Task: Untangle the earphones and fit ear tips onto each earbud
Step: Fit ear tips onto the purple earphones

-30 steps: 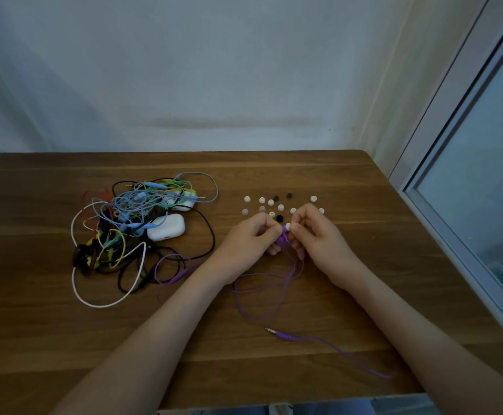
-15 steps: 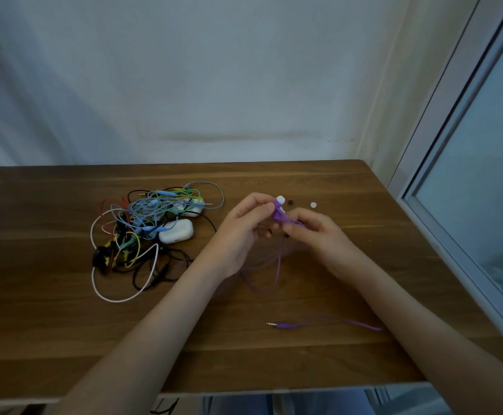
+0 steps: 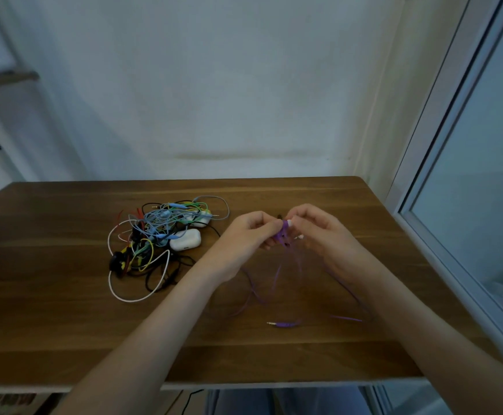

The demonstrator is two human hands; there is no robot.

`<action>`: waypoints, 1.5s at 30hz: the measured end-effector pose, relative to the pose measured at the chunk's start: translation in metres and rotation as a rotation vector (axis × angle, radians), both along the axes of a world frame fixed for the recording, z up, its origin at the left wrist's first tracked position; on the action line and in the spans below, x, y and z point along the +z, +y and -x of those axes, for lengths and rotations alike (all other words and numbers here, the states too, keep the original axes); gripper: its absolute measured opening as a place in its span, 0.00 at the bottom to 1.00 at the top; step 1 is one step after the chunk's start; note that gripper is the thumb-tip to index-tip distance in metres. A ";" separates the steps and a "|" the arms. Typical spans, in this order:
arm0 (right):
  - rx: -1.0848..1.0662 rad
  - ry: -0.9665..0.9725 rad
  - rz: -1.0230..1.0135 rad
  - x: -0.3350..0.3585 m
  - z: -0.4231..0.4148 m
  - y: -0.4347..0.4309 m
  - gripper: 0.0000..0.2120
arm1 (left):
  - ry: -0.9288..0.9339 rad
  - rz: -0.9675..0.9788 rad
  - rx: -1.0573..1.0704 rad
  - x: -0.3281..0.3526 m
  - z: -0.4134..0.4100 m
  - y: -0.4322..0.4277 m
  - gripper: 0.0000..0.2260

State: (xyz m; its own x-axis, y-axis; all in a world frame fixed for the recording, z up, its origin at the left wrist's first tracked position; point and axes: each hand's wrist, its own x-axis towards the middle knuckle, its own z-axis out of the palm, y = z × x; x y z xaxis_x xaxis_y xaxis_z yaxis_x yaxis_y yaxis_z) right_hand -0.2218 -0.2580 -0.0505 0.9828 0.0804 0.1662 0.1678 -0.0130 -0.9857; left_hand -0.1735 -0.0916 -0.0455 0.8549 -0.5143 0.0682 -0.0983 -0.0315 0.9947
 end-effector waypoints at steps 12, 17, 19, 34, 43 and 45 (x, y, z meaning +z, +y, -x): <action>0.221 0.158 0.064 -0.008 0.003 0.006 0.26 | 0.061 0.101 -0.017 0.009 0.007 0.011 0.06; 0.239 0.154 0.255 -0.006 0.006 0.004 0.08 | 0.144 0.169 0.037 0.017 0.008 0.021 0.06; 0.199 0.163 0.329 -0.001 0.010 -0.003 0.06 | 0.165 0.128 0.118 0.019 0.006 0.028 0.08; -0.183 0.076 0.831 0.023 0.022 -0.067 0.07 | 0.014 -0.990 0.011 0.013 -0.003 0.066 0.09; -0.019 -0.030 0.917 0.048 0.025 -0.041 0.08 | -0.380 -0.856 -0.184 0.035 0.016 0.007 0.30; -0.030 -0.061 0.876 0.054 0.025 -0.034 0.04 | -0.199 -0.537 -0.323 0.035 0.019 -0.011 0.37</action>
